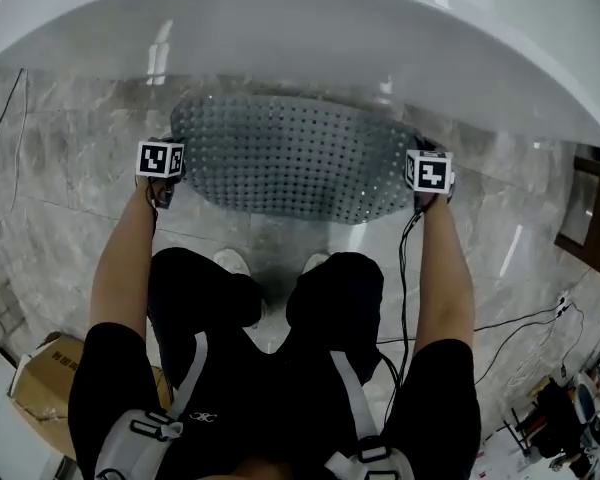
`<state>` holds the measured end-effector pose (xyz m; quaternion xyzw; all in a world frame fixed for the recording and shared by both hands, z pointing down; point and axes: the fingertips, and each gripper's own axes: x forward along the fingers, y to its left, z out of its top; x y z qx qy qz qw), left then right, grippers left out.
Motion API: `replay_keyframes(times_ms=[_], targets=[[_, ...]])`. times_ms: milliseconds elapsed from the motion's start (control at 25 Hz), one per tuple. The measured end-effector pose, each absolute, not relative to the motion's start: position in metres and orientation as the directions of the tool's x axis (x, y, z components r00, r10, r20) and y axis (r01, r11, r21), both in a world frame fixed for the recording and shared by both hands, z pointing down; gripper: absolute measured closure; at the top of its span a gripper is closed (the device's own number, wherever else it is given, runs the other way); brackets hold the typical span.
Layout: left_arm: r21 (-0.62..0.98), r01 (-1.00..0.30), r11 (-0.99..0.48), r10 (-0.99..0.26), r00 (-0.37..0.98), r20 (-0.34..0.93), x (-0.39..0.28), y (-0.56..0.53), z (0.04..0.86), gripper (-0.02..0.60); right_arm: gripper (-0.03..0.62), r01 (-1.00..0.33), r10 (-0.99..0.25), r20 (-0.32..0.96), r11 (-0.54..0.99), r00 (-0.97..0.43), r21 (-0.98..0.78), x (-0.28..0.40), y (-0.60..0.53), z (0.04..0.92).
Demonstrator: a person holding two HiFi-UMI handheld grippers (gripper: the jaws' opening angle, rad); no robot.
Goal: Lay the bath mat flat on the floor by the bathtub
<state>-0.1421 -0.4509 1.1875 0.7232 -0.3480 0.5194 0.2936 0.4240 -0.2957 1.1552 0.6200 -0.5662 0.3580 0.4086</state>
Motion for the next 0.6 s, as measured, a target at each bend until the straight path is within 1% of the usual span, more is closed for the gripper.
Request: replay_keyframes(times_ms=[160,240,360,520,600], targets=[[0.018,-0.791,-0.611,-0.231,0.2,0.952,-0.13,-0.477,1.214,0.548,0.574,-0.993,-0.452,0.886,0.007,0.104,0.12,0.422,-0.329,1.193],[-0.006,-0.789,-0.614,-0.249,0.187,0.95,-0.125,-0.487,1.223,0.528,0.574,-0.99,-0.45,0.886,0.029,0.113,0.141,0.419,-0.336,1.211],[-0.026,-0.796,-0.604,-0.264,0.169,0.95,-0.124,-0.49,1.234,0.522,0.574,-0.982,-0.446,0.882,0.032,0.153,0.186,0.419,-0.336,1.229],[0.008,-0.798,-0.603,-0.225,0.179,0.958,-0.13,-0.482,1.244,0.522,0.572,-0.983,-0.446,0.884,0.035,0.144,0.178,0.416,-0.33,1.236],[-0.026,-0.798,-0.602,-0.254,0.161,0.954,-0.143,-0.483,1.251,0.514,0.563,-0.988,-0.457,0.881,0.026,0.122,0.151,0.414,-0.329,1.237]])
